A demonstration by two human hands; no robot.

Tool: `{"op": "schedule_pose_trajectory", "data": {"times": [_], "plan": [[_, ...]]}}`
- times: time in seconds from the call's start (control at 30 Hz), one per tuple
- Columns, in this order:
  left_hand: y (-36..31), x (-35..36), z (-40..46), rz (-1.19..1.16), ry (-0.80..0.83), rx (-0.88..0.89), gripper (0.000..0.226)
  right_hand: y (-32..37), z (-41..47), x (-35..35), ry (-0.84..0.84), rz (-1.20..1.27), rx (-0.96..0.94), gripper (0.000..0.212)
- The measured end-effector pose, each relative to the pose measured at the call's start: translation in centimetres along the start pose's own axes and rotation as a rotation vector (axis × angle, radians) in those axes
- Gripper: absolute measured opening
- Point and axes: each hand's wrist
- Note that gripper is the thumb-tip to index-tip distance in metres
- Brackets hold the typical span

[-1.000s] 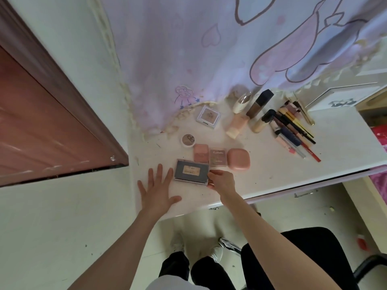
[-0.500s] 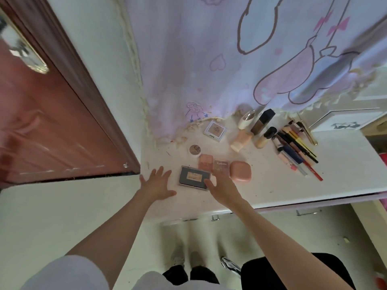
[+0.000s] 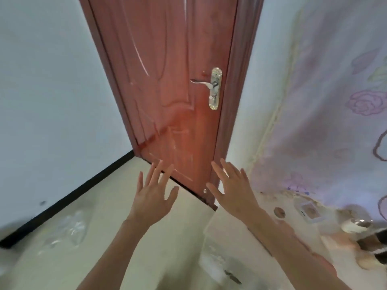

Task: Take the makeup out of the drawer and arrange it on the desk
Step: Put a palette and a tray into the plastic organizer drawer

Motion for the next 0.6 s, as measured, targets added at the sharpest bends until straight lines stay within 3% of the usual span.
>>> {"op": "schedule_pose_trajectory", "data": {"times": [0.17,0.27,0.4,0.6], "plan": [[7.0,-4.9,-4.0,-0.017,-0.076,-0.247,0.062,9.6,4.4,0.5,0.011,0.114,-0.26,0.06],[12.5,-8.2,-6.8,-0.009,-0.165,-0.388,0.075,16.9,7.1,1.8,0.047,0.125,-0.425,0.061],[19.7,-11.6,-11.4,-0.031,-0.279,-0.553,0.061,27.0,9.5,4.5,0.126,0.155,-0.601,0.063],[30.0,-16.3,-20.4,-0.012,-0.416,-0.79,0.071,43.1,10.7,9.4,0.218,0.228,-0.869,0.061]]}}
Point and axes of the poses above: each hand's wrist, its own z-axis towards the middle knuckle, its own x-axis out of the palm, y = z × x, and after that the axes turned 10 degrees about -x, right-handed
